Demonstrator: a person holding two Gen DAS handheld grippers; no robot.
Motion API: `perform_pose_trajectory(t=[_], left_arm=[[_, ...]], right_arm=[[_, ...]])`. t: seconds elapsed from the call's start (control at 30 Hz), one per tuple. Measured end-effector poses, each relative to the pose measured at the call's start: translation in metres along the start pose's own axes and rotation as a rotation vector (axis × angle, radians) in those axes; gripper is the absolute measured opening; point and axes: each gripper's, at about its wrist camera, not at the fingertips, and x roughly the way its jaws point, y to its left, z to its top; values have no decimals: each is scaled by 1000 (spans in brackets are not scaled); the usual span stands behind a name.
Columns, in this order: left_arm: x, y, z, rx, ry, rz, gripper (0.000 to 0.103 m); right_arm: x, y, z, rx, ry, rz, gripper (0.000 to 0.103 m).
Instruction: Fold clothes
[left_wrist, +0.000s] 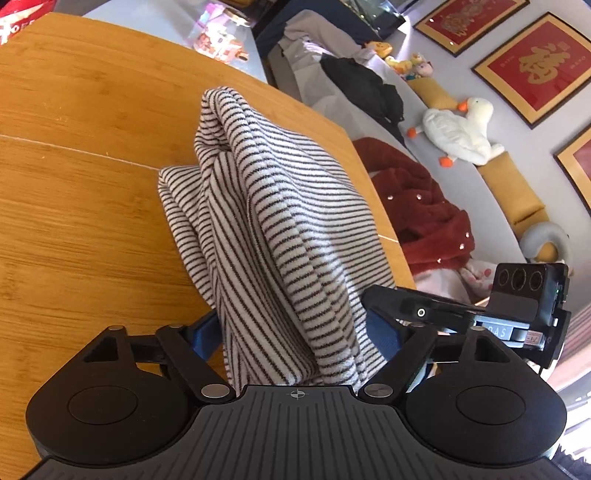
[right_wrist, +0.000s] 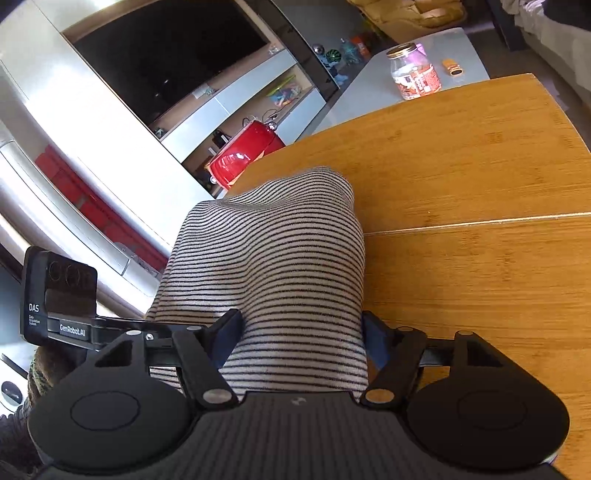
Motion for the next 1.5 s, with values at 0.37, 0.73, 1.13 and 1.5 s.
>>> perform_pose_trajectory(t=[0.37,0.73,1.13,1.5], left_arm=[[-32,81,68,-24,-158,92,70],[-92,118,109,71,-391,186,69],[-44,115,183,129,-383,199,69],[-47,127,174,80,-395,216,71]], right_arm=[[122,36,86,-98,23,20,70],[208,65,132,-266,-40,-3,85],[186,109,128,-517,-179,-167,80],[202,163,54,-850,-88,-127,85]])
